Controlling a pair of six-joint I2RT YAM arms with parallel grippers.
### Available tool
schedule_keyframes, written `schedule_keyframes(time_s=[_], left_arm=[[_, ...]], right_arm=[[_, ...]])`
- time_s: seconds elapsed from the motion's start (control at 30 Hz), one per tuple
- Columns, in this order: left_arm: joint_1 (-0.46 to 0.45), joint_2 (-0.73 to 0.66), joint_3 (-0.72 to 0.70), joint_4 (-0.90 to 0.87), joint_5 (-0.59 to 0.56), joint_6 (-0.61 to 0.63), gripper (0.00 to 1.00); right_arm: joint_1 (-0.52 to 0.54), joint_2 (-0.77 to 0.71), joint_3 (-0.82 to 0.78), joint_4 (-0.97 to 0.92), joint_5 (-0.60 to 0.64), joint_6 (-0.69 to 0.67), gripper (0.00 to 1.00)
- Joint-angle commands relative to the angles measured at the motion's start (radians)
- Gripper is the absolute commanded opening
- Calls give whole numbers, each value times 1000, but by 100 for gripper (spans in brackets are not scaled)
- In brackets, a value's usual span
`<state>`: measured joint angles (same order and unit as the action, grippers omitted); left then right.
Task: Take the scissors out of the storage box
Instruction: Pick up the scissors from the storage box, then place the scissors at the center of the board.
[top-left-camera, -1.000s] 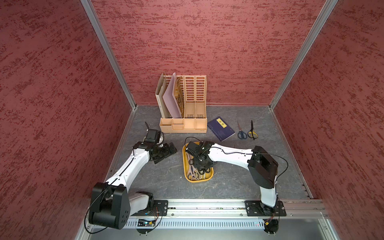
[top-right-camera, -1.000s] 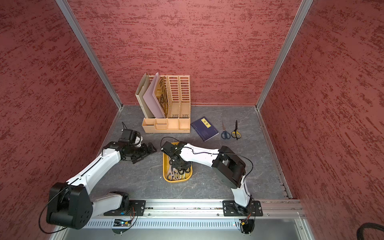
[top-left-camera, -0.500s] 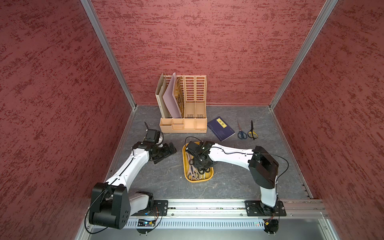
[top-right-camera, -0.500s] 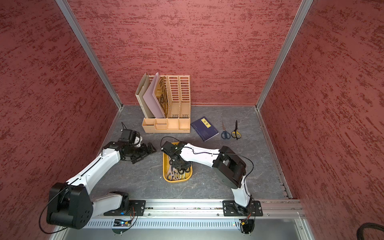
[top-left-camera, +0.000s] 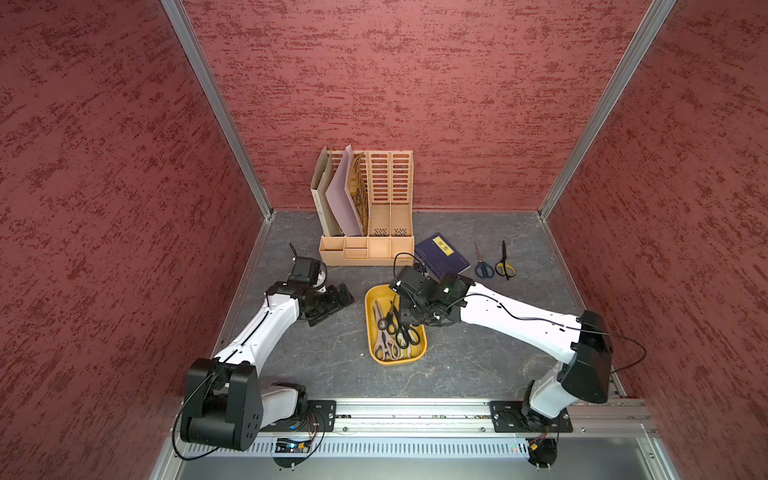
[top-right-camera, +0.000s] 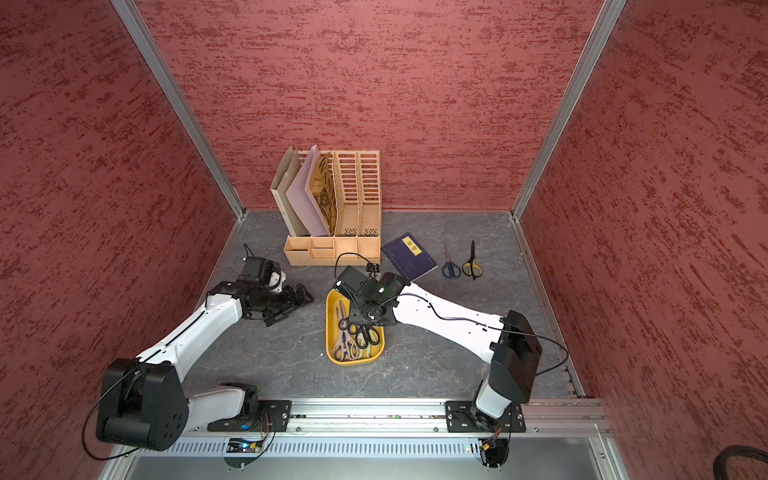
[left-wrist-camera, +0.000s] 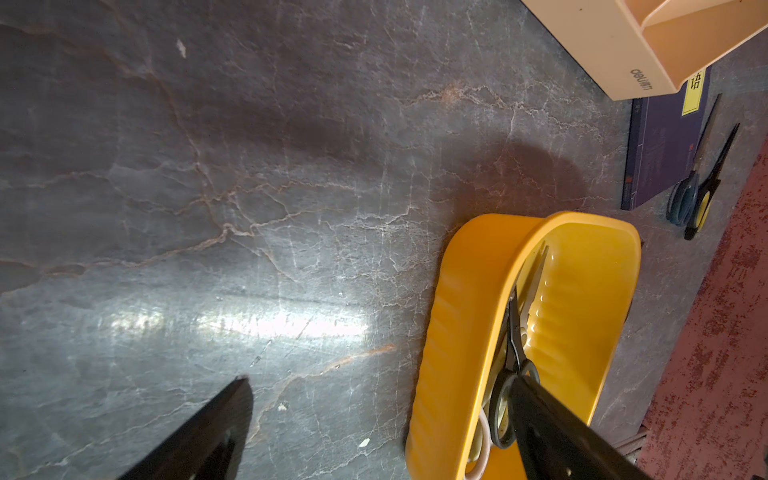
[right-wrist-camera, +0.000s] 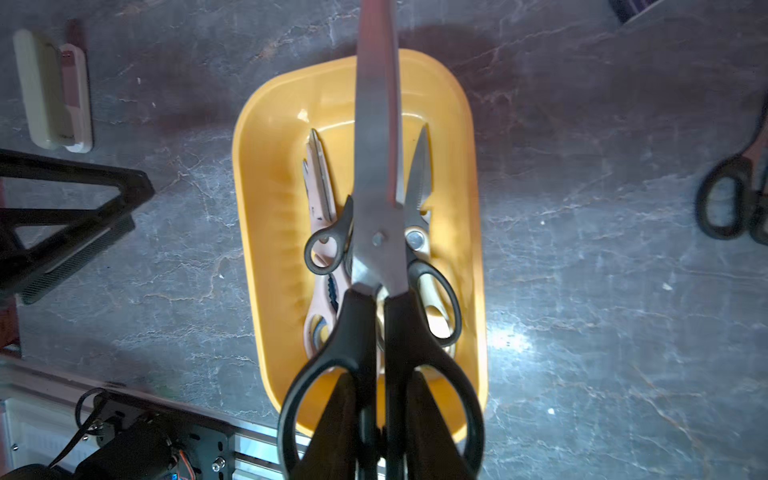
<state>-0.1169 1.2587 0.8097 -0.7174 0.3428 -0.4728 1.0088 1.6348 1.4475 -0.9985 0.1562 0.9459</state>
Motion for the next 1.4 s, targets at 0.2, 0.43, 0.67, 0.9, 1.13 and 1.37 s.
schedule_keyframes(time_s=[0.2, 0.43, 0.67, 0.9, 1.13, 1.37], left_arm=[[8, -2, 23, 10, 26, 16, 100], [8, -30, 11, -14, 18, 14, 100], [8, -42, 18, -34, 4, -1, 100], [8, -76, 9, -55, -20, -13, 100], [8, -100, -3, -65, -36, -24, 100], [8, -103, -9, -61, -37, -29, 100]], right_arm=[[-139, -93, -242, 33, 58, -31, 12], [-214, -35, -338, 137, 31, -130, 12], [-268, 78, -310, 189, 10, -213, 13], [-289, 160, -289, 215, -12, -244, 14], [-298, 202, -291, 231, -27, -272, 19], [-299, 222, -278, 223, -26, -276, 31]])
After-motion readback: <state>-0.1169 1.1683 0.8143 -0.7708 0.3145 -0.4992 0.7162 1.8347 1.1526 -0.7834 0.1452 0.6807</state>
